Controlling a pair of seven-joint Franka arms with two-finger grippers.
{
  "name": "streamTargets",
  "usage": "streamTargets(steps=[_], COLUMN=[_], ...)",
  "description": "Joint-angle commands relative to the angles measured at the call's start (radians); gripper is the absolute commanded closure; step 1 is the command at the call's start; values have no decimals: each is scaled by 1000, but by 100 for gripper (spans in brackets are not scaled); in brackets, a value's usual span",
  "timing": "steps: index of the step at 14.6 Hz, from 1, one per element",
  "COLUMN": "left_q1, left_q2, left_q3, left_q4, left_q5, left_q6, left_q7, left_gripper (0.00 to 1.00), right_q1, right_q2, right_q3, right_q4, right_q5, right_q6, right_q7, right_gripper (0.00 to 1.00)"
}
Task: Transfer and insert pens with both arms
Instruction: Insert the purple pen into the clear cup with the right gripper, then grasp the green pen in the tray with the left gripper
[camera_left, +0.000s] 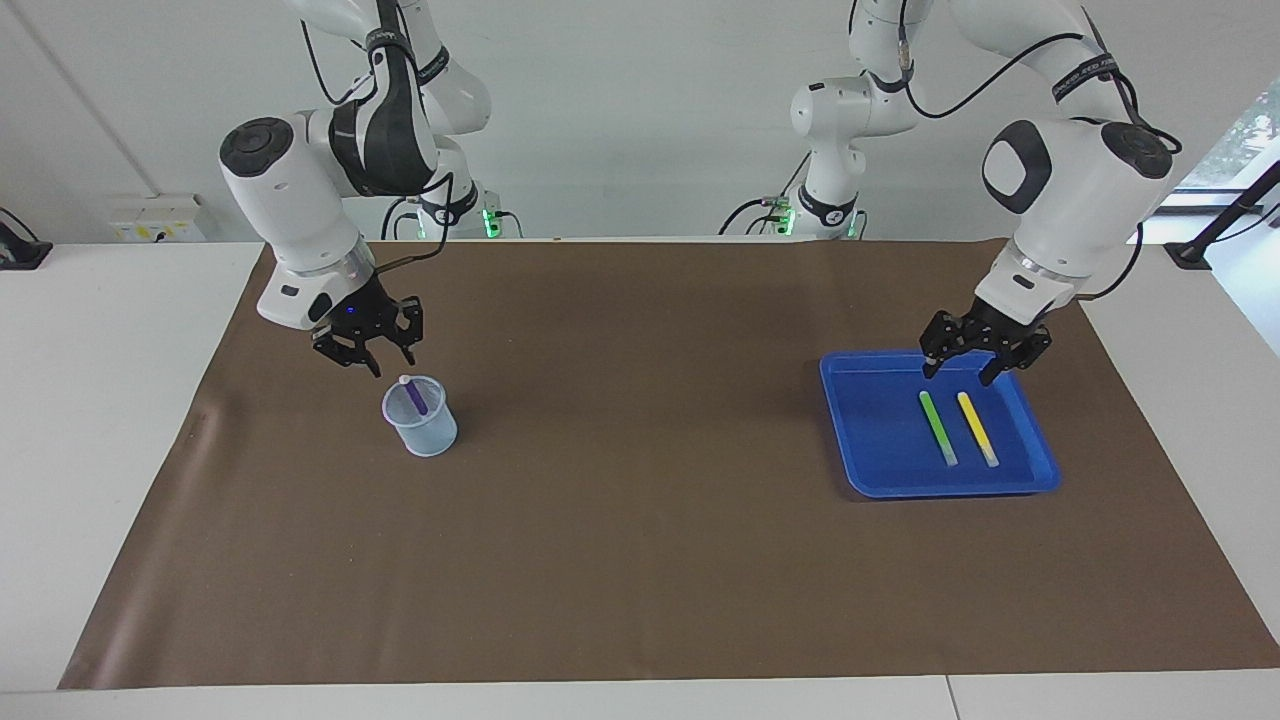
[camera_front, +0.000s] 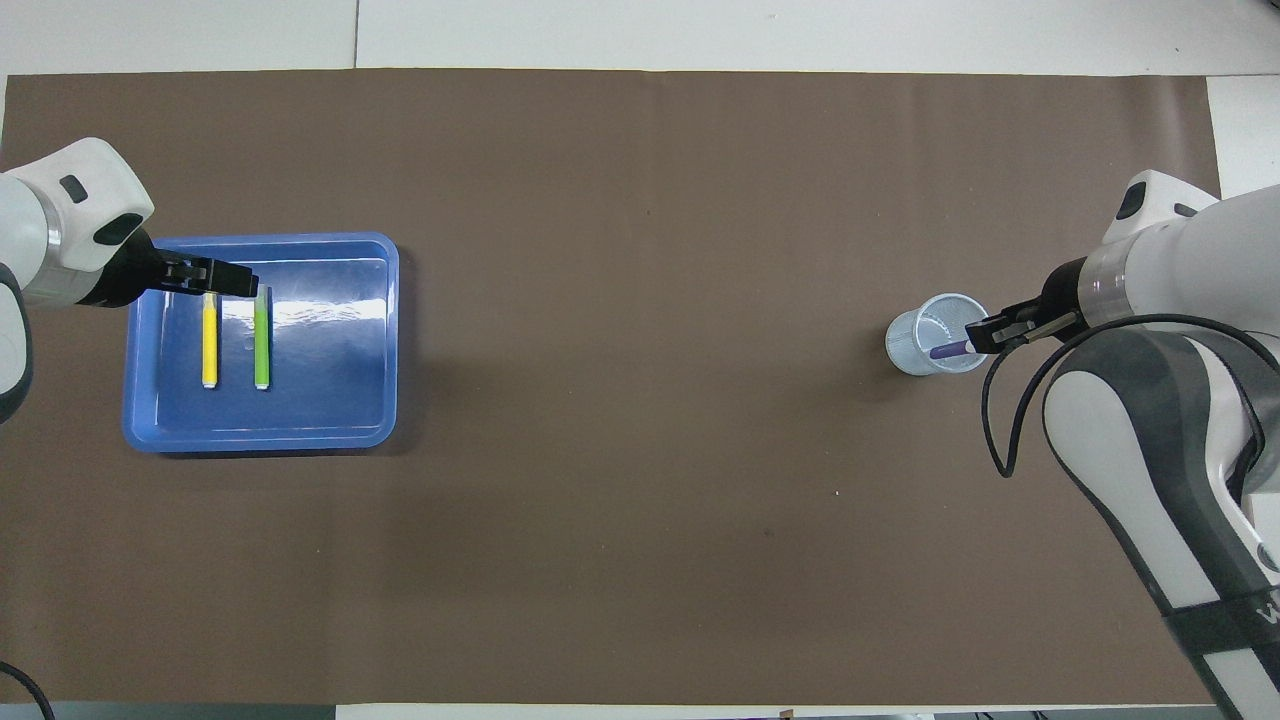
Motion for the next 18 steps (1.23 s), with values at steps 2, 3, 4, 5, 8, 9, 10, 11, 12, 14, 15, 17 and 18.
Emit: streamTargets(steps=[2,3,4,5,8,9,10,11,12,14,15,17,18], left_q1=[43,51,63,67,71,69,69,66,63,67,72,77,83], left_q2=[62,88,114,137,202,222,231,231,232,236,236,234,232], left_q3=[-13,-13,-13,-13,-13,-13,-13,-13,-13,-13,-13,-13,-13], left_q4=[-48,-48,-51,-56,-82,-89,-106,-125,-129,-135,-139,-143,-152], left_q5=[63,63,63,63,61,61,61,63,61,61,61,61,61], left_q6=[98,116,144,168,240,259,280,306,316,307,304,304,304], left_q7=[108,112,112,112,98,74,19,-24,-46,-91,-94,-94,-95], left_gripper=[13,13,10,10,10,10,11,11,11,11,12,16,32], right_q1=[2,2,2,2,28,28,31,33,33,54,59,95,105], right_q2=[-38,-38,-38,-41,-58,-81,-89,-90,-91,-91,-91,-91,-91], right_q3=[12,12,12,13,15,15,15,16,19,19,19,19,19], right_q4=[137,197,240,249,222,179,158,154,154,151,148,142,136], right_q5=[49,108,205,280,415,475,515,534,534,548,569,597,606], right_q6=[-159,-224,-272,-287,-309,-294,-271,-257,-252,-229,-206,-138,-111], right_q7=[-8,-5,4,37,276,342,390,413,426,484,530,611,646], right_gripper=[0,0,0,0,0,0,0,0,0,0,0,0,0])
